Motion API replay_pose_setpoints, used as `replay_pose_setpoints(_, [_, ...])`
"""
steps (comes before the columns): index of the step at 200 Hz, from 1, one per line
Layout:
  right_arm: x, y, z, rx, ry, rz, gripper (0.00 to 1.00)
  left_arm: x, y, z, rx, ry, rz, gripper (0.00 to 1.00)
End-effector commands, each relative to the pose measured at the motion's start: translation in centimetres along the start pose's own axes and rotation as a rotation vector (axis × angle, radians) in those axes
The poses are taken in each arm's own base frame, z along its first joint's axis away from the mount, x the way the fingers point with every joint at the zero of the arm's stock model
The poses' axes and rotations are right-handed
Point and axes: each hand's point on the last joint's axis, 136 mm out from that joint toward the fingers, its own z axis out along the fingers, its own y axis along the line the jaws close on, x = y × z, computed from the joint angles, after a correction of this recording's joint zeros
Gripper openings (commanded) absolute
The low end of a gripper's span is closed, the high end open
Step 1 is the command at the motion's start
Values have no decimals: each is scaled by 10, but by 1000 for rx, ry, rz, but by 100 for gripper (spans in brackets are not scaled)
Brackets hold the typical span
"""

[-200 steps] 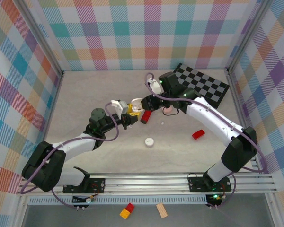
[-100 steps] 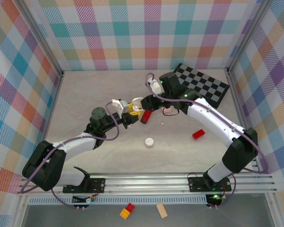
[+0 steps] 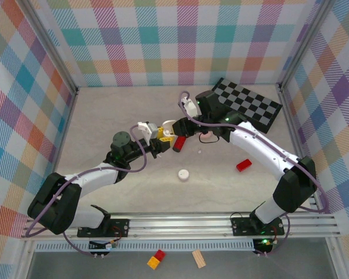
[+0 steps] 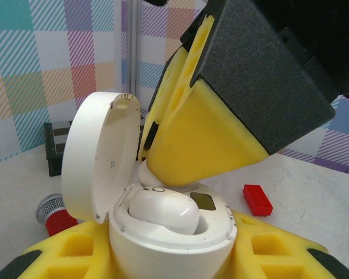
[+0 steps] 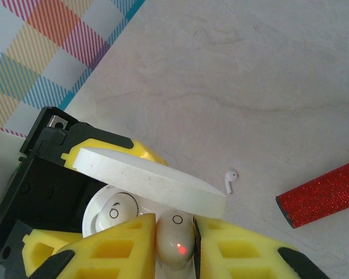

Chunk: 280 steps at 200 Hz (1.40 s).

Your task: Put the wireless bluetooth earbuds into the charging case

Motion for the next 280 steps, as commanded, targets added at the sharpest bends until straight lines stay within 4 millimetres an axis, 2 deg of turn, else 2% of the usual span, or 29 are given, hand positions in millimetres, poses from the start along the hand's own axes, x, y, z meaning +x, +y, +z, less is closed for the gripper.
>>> replay_pose_setpoints(1, [0,7,-2,-27,-18,-6,24,-31,-10,3,47,-87,60,27])
replay_pose_setpoints(32, [-7,8,-4,-30,-64,-23,24,-34,-11,3,53,-96,55,27])
replay_pose_setpoints(79, [-5,7,-3,-27,-66,-20,25,-35,-11,2,50,-94,55,27])
replay_pose_setpoints(131, [-5,5,-3,-19,-69,-13,33,-39,-11,2,49,-103,48,27])
replay_pose_setpoints(214, [-6,7,-19,14,-84,-30,39,-39,-8,2,36,-102,48,27])
replay_pose_setpoints(280, [-3,13,-35,13,-110,-33,52,-41,-6,-1,34,-115,32,27])
